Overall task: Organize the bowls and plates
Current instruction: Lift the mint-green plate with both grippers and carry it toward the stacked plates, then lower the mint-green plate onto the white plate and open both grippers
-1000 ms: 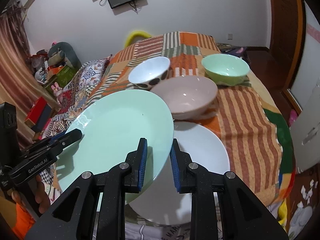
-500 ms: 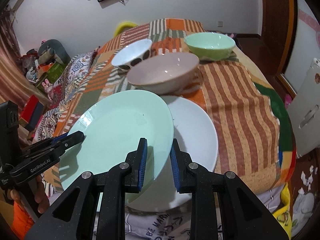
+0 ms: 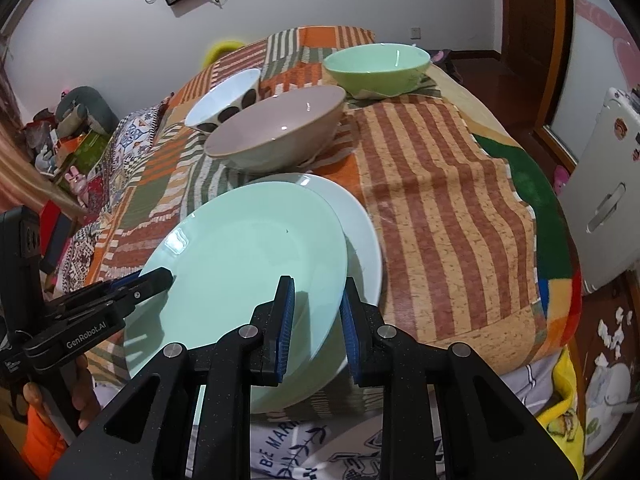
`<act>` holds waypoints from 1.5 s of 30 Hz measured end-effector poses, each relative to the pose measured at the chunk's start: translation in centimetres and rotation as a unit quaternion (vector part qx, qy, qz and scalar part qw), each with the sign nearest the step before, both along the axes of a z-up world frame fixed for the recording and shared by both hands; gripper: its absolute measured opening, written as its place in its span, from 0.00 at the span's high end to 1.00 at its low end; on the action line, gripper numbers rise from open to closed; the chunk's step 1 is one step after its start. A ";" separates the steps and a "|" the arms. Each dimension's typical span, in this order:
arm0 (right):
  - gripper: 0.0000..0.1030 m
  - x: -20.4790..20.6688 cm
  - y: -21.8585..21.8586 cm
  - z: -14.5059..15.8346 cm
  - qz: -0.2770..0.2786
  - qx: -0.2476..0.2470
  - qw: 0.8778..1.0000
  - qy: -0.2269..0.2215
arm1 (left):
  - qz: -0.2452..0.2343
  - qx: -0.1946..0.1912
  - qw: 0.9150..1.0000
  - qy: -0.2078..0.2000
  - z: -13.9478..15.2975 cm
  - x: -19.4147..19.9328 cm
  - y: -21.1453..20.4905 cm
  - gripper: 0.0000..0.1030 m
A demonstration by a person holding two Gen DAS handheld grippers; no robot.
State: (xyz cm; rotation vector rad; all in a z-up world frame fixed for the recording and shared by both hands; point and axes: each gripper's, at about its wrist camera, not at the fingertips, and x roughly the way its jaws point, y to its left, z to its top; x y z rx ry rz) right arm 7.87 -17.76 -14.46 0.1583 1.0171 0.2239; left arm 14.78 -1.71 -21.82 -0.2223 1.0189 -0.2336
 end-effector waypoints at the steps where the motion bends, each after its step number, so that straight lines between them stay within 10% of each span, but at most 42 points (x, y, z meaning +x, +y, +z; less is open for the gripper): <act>1: 0.80 0.0 -0.2 -0.1 -0.001 -0.001 1.000 0.001 | -0.001 0.001 1.000 0.001 0.0 0.1 -0.1 0.75; 45: 0.77 1.5 0.4 -0.4 0.034 -0.046 0.998 0.018 | -0.008 0.022 1.000 -0.010 -0.4 1.6 -0.8 0.74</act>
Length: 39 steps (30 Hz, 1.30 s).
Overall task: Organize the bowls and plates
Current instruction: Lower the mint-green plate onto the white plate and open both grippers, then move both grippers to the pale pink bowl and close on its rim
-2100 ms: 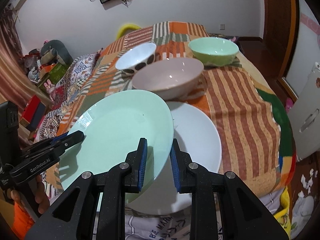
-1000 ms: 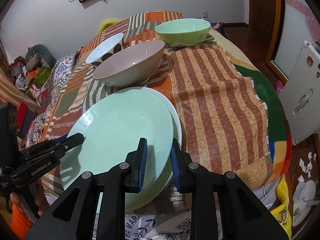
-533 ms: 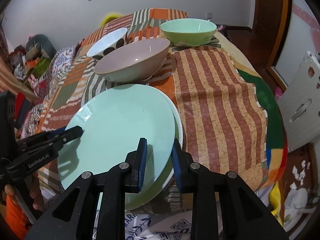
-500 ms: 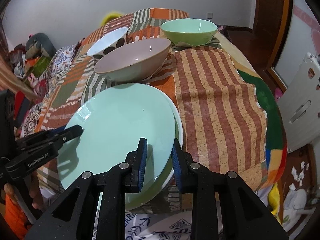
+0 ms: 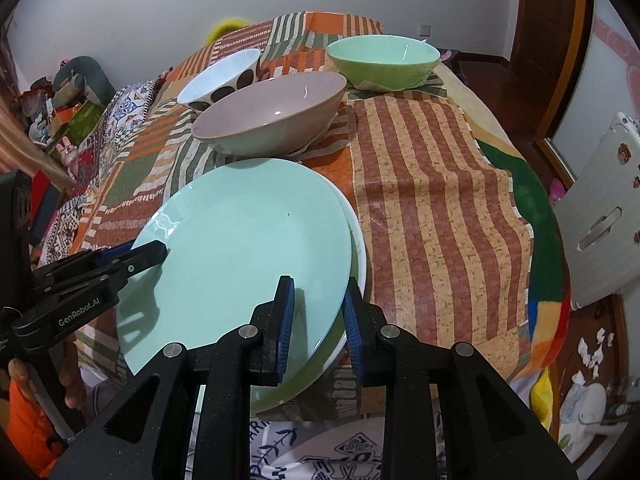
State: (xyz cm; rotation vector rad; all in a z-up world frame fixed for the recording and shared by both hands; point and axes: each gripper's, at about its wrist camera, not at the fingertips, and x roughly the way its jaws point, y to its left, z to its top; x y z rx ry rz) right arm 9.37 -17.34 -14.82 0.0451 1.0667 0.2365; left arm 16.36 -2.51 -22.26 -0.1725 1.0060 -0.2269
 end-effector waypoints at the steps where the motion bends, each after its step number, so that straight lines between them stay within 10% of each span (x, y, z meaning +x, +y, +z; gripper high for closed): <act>1: 0.77 0.0 0.0 0.0 0.001 -0.002 1.000 0.001 | 0.000 0.000 1.000 0.000 0.0 0.0 0.0 0.74; 26: 0.74 0.0 -0.1 1.6 0.001 -0.023 0.999 -0.024 | 0.007 0.014 1.000 -0.001 -0.3 0.0 0.4 0.74; 39: 0.50 1.8 -0.9 5.0 -0.020 0.020 0.996 -0.083 | 0.019 0.009 0.998 -0.059 5.3 1.8 1.4 0.63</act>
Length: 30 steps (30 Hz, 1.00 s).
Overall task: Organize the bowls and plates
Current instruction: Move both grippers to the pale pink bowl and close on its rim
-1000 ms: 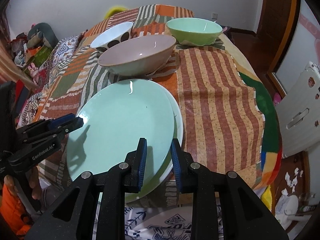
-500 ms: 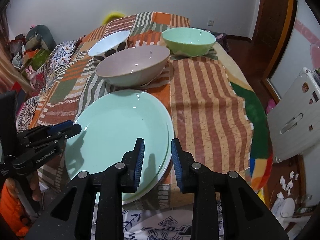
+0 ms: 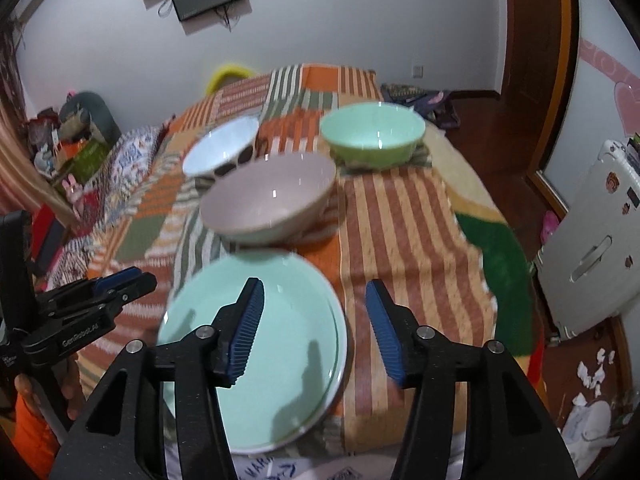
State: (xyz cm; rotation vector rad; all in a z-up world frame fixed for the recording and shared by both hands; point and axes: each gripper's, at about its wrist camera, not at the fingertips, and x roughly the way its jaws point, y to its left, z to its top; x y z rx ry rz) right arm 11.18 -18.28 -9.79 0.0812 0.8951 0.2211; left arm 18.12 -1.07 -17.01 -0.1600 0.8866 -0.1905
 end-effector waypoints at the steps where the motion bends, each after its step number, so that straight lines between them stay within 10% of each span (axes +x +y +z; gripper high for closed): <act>1: 0.49 0.4 -0.1 0.4 -0.001 0.005 1.000 -0.006 | 0.003 0.000 1.000 -0.008 0.6 0.4 0.1 0.59; 12: 0.47 4.5 -0.1 1.5 -0.008 0.038 0.999 -0.034 | 0.013 0.021 0.999 -0.032 2.4 5.6 -0.7 0.52; 30: 0.52 11.2 -0.6 -3.7 -0.009 0.072 0.997 0.039 | 0.016 0.006 0.999 0.030 -3.7 13.2 -1.0 0.55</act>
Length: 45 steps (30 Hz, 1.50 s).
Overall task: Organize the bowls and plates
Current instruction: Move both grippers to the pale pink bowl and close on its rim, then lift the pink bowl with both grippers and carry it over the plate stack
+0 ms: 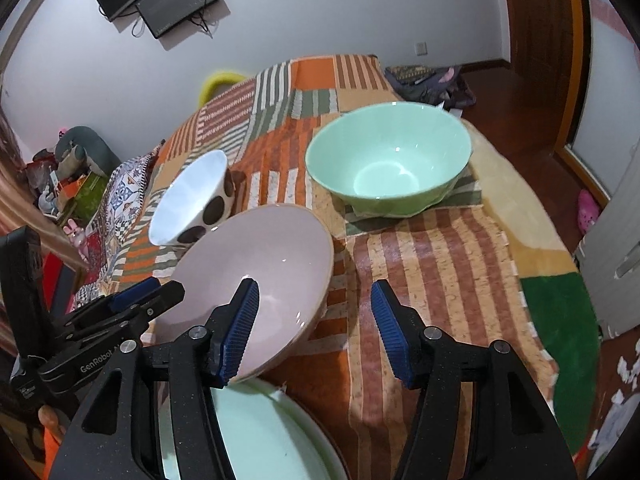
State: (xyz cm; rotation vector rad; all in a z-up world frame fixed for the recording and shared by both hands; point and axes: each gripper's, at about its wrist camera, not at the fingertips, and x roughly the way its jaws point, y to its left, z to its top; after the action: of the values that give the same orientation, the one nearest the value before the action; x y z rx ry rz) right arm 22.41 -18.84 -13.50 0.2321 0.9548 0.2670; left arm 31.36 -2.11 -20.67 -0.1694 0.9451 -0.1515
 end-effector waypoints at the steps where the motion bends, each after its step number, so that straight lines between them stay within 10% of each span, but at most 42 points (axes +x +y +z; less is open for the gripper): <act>1: 0.56 0.2 0.0 -0.2 0.001 -0.001 1.000 0.003 | -0.001 -0.001 1.000 0.002 -0.2 0.1 0.0 0.59; 12: 0.82 1.0 -0.1 -1.7 0.017 0.006 0.999 0.029 | -0.021 -0.016 0.999 0.018 -1.6 0.7 -0.7 0.80; 45: 0.82 -6.3 4.7 5.6 0.052 -0.018 0.997 -0.061 | 0.005 -0.009 0.999 -0.053 7.9 -10.6 2.7 0.80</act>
State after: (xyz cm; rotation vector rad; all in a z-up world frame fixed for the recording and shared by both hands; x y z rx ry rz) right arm 16.13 -14.12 -7.87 0.1308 0.8514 0.3554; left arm 20.72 0.55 -12.76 -0.1807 0.8378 -0.1579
